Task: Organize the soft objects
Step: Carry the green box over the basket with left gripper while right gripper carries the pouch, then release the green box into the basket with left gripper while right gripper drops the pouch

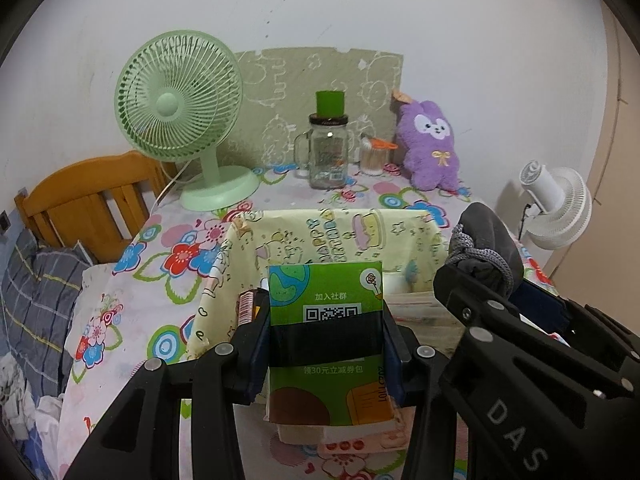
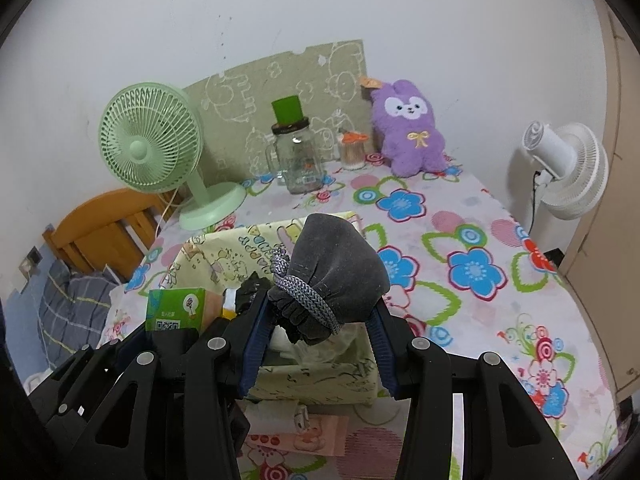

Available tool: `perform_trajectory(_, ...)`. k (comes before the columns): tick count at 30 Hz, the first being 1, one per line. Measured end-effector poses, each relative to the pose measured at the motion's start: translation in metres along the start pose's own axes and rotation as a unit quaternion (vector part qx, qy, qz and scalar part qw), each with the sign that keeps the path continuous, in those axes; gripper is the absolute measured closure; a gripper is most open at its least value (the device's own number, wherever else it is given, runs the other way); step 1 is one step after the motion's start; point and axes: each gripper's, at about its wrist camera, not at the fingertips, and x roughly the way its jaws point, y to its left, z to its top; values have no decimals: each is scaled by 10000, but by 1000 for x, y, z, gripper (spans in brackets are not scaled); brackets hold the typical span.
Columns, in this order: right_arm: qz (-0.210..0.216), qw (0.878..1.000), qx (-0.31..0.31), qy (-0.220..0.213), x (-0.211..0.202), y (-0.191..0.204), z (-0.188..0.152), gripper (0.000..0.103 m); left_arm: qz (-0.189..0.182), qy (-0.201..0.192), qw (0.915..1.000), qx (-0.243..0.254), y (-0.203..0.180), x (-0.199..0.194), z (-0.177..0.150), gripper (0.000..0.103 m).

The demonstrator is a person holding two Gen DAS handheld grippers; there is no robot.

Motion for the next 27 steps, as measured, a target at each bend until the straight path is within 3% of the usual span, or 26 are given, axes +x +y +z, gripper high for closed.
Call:
perform_trajectory(10, 107, 9999, -40, 41, 22, 8, 11, 52, 76, 5, 10000, -39, 9, 17, 11, 55)
perform_trajectory(20, 121, 9999, -26, -43, 34, 8, 27, 52, -131, 13, 9999, -66, 11, 34, 26, 52)
perform_trajectory(24, 133, 9999, -45, 9, 39, 9, 27, 53, -188, 173, 9996, -128, 15, 43, 25, 33)
perform_trajectory(27, 163, 9998, -134, 18, 43, 13, 27, 53, -168, 267, 9993, -216, 20, 48, 25, 26)
